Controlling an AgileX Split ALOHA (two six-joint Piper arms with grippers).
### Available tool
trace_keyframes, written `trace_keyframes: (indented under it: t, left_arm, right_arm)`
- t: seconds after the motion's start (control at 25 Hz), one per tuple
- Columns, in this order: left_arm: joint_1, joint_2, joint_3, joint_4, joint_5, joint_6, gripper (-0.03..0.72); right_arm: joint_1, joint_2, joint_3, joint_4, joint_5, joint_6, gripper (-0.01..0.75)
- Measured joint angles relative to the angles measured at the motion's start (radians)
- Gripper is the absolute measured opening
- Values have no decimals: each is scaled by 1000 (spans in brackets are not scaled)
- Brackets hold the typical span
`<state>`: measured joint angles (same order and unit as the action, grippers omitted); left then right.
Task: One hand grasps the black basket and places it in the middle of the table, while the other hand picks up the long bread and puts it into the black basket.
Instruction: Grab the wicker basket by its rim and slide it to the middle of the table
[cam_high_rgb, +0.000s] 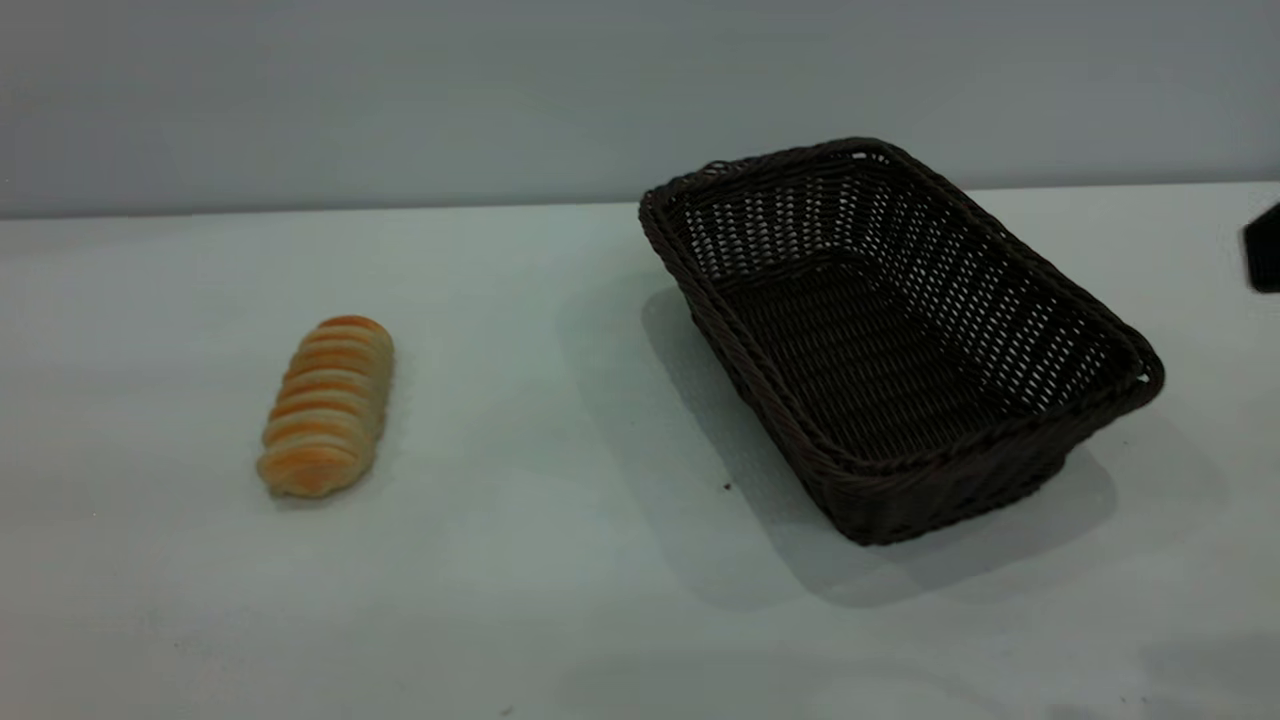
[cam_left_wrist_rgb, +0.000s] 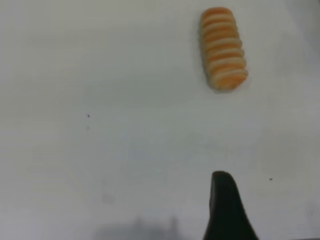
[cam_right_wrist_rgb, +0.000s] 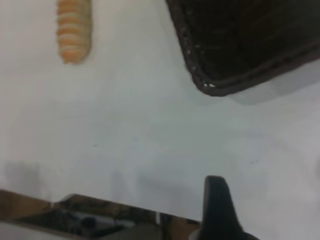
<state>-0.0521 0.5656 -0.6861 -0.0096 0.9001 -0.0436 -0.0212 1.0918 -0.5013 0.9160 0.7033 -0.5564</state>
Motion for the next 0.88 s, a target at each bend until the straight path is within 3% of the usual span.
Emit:
trace_keyframes:
  t: [0.2, 0.32, 0.6, 0.88]
  left_arm:
    - [0, 0, 0, -3, 2, 0, 484]
    - [0, 0, 0, -3, 2, 0, 484]
    - [0, 0, 0, -5, 20, 0, 484]
    - [0, 0, 0, -5, 21, 0, 484]
  right_arm:
    - [5, 166, -42, -40, -13, -36, 529]
    - [50, 262, -97, -94, -41, -10, 529]
    - [169, 481, -215, -195, -167, 158, 529]
    - [191, 683, -313, -204, -243, 301, 529]
